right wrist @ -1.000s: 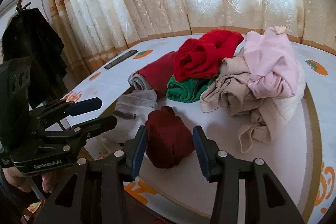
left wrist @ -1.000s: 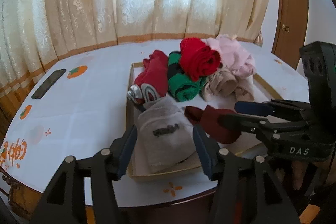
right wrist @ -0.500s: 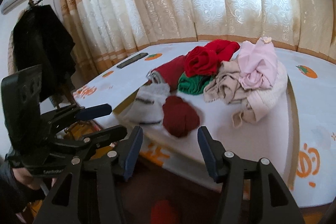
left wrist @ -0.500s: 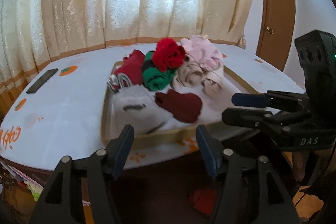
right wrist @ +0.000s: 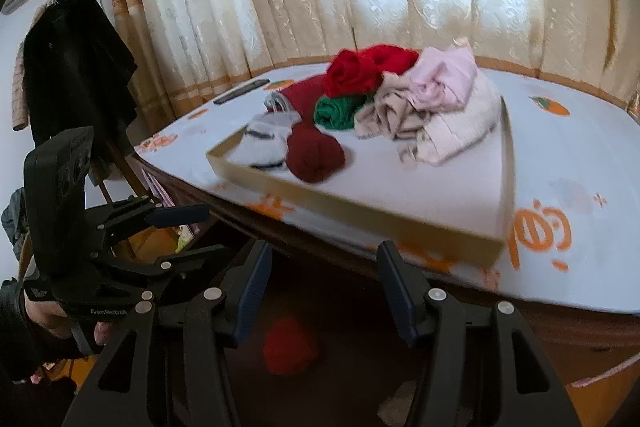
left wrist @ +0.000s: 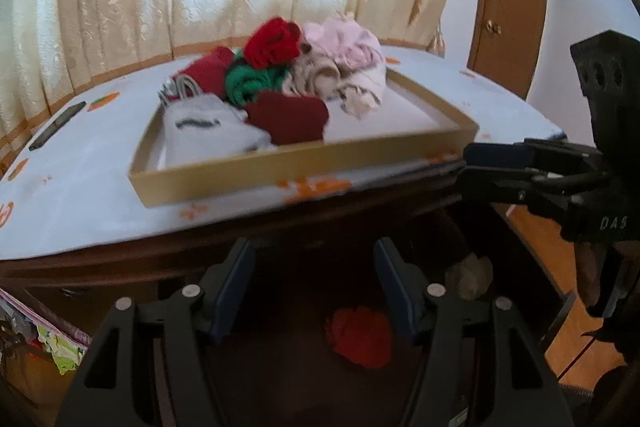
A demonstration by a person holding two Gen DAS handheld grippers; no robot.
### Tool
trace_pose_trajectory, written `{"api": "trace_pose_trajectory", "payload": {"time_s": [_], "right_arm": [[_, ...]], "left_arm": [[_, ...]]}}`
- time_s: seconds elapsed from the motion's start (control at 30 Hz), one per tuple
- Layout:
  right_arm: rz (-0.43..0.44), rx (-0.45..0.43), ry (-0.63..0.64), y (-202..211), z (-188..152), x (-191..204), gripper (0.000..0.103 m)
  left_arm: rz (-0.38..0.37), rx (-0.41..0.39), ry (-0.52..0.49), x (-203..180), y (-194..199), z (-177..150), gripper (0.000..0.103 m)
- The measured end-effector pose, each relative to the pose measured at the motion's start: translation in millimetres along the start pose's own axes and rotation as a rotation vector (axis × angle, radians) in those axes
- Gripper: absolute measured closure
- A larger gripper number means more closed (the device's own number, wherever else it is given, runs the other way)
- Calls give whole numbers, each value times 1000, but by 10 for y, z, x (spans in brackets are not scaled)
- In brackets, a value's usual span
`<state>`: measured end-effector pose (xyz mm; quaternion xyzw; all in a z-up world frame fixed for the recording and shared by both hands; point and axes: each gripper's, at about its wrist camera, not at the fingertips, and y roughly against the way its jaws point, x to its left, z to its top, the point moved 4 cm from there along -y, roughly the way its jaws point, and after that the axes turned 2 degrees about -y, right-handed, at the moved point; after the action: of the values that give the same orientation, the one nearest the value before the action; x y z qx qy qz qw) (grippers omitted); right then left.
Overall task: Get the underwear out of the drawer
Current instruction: 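Lower both open tools down into the open drawer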
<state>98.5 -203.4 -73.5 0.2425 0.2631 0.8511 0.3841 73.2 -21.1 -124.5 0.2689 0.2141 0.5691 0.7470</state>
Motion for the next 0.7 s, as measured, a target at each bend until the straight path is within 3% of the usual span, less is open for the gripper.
{"api": "trace_pose_trajectory", "payload": {"time_s": [0.33, 0.7], "right_arm": [[-68, 101, 11, 31, -480, -260, 45], [-127, 311, 122, -137, -954, -487, 45]], "left_arm": [[-31, 144, -90, -261, -287, -272, 36], [-58, 306, -204, -458, -574, -475, 35]]}}
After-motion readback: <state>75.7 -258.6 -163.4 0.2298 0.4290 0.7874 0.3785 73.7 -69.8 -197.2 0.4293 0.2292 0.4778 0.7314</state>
